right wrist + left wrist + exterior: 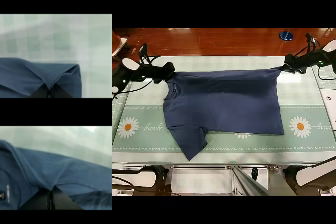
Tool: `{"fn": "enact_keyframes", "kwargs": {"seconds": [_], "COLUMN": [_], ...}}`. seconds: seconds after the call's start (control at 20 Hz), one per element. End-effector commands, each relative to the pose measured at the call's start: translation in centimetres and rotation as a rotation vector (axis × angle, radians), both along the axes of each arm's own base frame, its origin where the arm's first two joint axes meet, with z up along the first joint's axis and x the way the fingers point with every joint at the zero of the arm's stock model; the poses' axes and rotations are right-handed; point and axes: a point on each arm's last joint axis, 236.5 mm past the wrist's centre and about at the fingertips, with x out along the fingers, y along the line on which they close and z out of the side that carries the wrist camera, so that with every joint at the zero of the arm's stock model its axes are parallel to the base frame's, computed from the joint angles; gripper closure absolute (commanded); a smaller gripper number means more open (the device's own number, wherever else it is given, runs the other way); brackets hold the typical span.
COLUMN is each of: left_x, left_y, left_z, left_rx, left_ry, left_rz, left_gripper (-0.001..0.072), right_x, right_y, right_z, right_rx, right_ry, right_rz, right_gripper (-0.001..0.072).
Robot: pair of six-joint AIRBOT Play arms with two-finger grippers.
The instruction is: Fold the shirts.
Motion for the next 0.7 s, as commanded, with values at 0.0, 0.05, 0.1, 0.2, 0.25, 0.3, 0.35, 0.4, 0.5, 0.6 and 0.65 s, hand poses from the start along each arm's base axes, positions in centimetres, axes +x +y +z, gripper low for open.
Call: {"fn": "enact_keyframes", "kwargs": {"seconds": [0.0,0.05,0.1,0.2,0.25,0.3,0.35,0.4,0.5,0.6,0.65], "left_x": [-4.3,-5.5,-6.7,-9.2,-10.1,-10.7,-10.9,-11.0,-11.4,-12.1,-12.4], "left_y": [0.3,0.2,0.2,0.1,0.3,0.2,0.1,-0.2,-0.4,0.1,0.8], "left_z": [-1.6,-2.4,-3.3,-5.3,-6.0,-6.5,-6.8,-6.9,-6.7,-5.3,-4.4], "left_rx": [-0.028,-0.024,-0.012,0.008,0.016,0.01,0.004,-0.004,-0.006,-0.014,-0.017], "left_ry": [0.155,0.203,0.253,0.359,0.402,0.432,0.444,0.451,0.466,0.483,0.48], "left_rz": [-0.137,-0.171,-0.204,-0.266,-0.287,-0.299,-0.302,-0.303,-0.328,-0.342,-0.34], "left_gripper": [0.0681,0.0681,0.0681,0.0681,0.0681,0.0681,0.0672,0.0541,0.0199,0.0199,0.0199], "right_x": [-3.7,-5.1,-6.4,-8.0,-8.6,-8.9,-8.9,-8.6,-8.3,-9.2,-10.0], "right_y": [-0.8,-1.3,-1.6,-1.2,-1.0,-0.7,-0.4,-0.2,0.2,-1.1,-3.1], "right_z": [-1.0,-2.0,-3.1,-5.0,-5.8,-6.7,-7.3,-7.6,-7.4,-6.2,-5.3], "right_rx": [0.001,-0.035,-0.063,-0.064,-0.057,-0.055,-0.051,-0.054,-0.051,-0.087,-0.145], "right_ry": [0.145,0.202,0.252,0.311,0.333,0.342,0.34,0.33,0.318,0.341,0.358], "right_rz": [0.059,0.083,0.101,0.122,0.123,0.118,0.113,0.108,0.102,0.116,0.111], "right_gripper": [0.0693,0.0693,0.0693,0.0693,0.0693,0.0693,0.0693,0.0647,0.0301,0.0302,0.0302]}}
